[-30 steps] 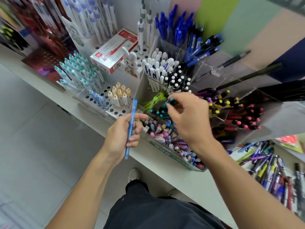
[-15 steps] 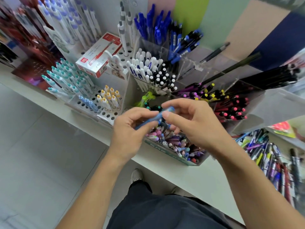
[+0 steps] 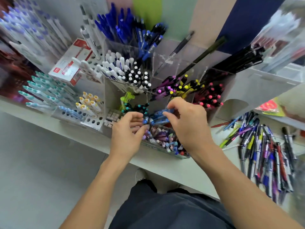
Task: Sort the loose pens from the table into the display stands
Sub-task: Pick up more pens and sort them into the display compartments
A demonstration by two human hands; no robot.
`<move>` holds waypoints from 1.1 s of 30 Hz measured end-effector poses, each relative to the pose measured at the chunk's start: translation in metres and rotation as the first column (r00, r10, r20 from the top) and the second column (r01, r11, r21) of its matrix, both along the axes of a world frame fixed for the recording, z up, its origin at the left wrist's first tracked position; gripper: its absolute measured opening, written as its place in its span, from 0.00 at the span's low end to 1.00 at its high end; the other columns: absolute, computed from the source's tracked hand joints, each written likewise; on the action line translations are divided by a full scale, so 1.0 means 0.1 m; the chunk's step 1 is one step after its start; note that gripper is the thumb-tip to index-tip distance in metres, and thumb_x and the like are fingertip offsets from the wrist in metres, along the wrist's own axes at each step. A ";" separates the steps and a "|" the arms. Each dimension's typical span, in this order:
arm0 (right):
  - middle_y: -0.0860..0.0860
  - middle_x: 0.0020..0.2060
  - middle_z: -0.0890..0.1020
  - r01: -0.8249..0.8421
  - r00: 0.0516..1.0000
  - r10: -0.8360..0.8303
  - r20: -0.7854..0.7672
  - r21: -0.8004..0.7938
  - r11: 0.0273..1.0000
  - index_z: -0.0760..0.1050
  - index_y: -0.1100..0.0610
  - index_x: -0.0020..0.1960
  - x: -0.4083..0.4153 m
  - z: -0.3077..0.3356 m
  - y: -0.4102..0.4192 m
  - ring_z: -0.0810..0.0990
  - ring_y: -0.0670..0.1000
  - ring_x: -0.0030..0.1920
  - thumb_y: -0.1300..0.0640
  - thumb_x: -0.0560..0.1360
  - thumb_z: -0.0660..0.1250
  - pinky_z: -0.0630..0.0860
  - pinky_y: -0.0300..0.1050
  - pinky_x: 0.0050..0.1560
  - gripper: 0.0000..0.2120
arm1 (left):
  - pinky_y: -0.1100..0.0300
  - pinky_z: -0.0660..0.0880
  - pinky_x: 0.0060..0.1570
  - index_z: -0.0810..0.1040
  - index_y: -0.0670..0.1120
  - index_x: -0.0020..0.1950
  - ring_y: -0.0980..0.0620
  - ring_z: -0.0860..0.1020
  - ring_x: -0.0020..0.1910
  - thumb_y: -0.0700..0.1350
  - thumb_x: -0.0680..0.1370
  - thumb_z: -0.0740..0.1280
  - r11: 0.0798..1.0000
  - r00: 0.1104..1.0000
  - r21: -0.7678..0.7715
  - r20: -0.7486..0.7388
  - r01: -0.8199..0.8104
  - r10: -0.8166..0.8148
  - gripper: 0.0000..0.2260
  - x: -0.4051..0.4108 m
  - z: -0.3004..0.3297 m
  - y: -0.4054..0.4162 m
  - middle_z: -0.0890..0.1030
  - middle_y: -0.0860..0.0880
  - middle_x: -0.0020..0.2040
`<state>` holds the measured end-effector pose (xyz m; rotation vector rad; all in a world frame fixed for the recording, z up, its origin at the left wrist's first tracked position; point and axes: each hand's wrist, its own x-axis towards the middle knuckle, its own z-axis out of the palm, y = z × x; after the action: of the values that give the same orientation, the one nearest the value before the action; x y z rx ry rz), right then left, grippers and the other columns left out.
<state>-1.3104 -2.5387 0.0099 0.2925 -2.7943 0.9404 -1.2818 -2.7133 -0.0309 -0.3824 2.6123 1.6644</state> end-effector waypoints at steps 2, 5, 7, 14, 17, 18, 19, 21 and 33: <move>0.53 0.36 0.82 -0.047 0.999 0.046 0.012 0.092 0.995 0.79 0.59 0.42 -0.05 -0.16 -0.10 0.78 0.56 0.38 0.60 0.73 0.76 0.78 0.52 0.38 0.06 | 0.67 0.79 0.51 0.79 0.47 0.58 0.62 0.82 0.50 0.33 0.76 0.73 0.997 1.000 0.076 -0.006 0.005 -0.005 0.15 0.00 -0.01 0.07 0.82 0.53 0.50; 0.52 0.37 0.81 -0.043 0.998 0.053 -0.035 0.244 0.969 0.79 0.57 0.39 -0.05 -0.30 -0.16 0.76 0.57 0.39 0.60 0.76 0.72 0.77 0.51 0.37 0.07 | 0.68 0.78 0.52 0.80 0.45 0.58 0.60 0.84 0.50 0.31 0.77 0.71 0.991 0.999 0.130 -0.035 -0.036 0.041 0.14 -0.01 -0.03 0.15 0.84 0.51 0.51; 0.53 0.39 0.79 -0.025 0.998 0.039 -0.039 0.294 0.956 0.77 0.56 0.40 0.02 -0.28 -0.17 0.76 0.57 0.37 0.59 0.77 0.72 0.75 0.49 0.36 0.07 | 0.68 0.78 0.51 0.82 0.44 0.58 0.59 0.84 0.50 0.31 0.77 0.71 0.983 0.996 0.165 -0.031 -0.078 0.085 0.13 -0.03 -0.06 0.17 0.85 0.51 0.50; 0.53 0.40 0.81 0.008 0.987 0.004 0.162 -0.075 0.997 0.81 0.60 0.40 -0.04 -0.26 -0.21 0.78 0.53 0.41 0.63 0.77 0.69 0.74 0.47 0.42 0.08 | 0.67 0.79 0.40 0.85 0.47 0.56 0.56 0.83 0.41 0.36 0.78 0.71 0.929 0.982 0.319 0.045 -0.188 0.183 0.10 -0.10 -0.04 0.21 0.87 0.53 0.43; 0.51 0.42 0.86 0.020 0.987 0.033 0.157 -0.328 0.945 0.87 0.58 0.50 -0.14 -0.23 -0.26 0.82 0.48 0.44 0.61 0.78 0.70 0.78 0.47 0.49 0.07 | 0.68 0.79 0.40 0.84 0.49 0.54 0.57 0.82 0.42 0.35 0.80 0.68 0.825 0.966 0.503 0.142 -0.258 0.215 0.10 -0.14 0.01 0.21 0.87 0.52 0.45; 0.51 0.43 0.86 0.015 0.984 0.045 0.175 -0.327 0.945 0.86 0.58 0.52 -0.16 -0.22 -0.28 0.82 0.49 0.45 0.60 0.79 0.68 0.79 0.49 0.50 0.08 | 0.68 0.78 0.42 0.83 0.48 0.56 0.58 0.83 0.45 0.34 0.80 0.67 0.821 0.969 0.515 0.143 -0.245 0.200 0.11 -0.16 0.02 0.19 0.87 0.52 0.47; 0.53 0.44 0.86 -0.004 0.980 0.061 0.188 -0.292 0.956 0.85 0.59 0.54 -0.18 -0.23 -0.29 0.82 0.52 0.46 0.59 0.81 0.66 0.79 0.52 0.50 0.09 | 0.68 0.78 0.44 0.83 0.47 0.58 0.58 0.84 0.48 0.34 0.81 0.66 0.835 0.977 0.507 0.131 -0.212 0.168 0.11 -0.17 0.03 0.18 0.87 0.51 0.49; 0.55 0.48 0.85 -0.092 0.976 0.106 0.190 -0.081 0.992 0.78 0.57 0.64 -0.15 -0.25 -0.26 0.82 0.57 0.47 0.58 0.83 0.63 0.79 0.54 0.48 0.12 | 0.69 0.78 0.46 0.82 0.48 0.59 0.58 0.84 0.52 0.34 0.81 0.66 0.896 0.994 0.432 0.068 -0.103 0.081 0.12 -0.18 0.07 0.18 0.86 0.51 0.53; 0.46 0.33 0.83 0.548 0.829 -0.504 0.242 -0.170 0.819 0.83 0.56 0.42 0.59 -0.28 1.87 0.80 0.46 0.35 0.53 0.79 0.68 0.76 0.46 0.40 0.10 | 0.57 0.80 0.43 0.80 0.50 0.58 0.55 0.80 0.44 0.46 0.76 0.74 0.833 0.828 0.007 -0.121 0.553 -0.548 0.11 0.13 0.26 2.01 0.82 0.55 0.47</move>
<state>-1.2518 -2.3520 -0.0186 -0.6135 -2.6371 1.1686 -1.2693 -2.5121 -0.0047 0.4523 2.4124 1.5529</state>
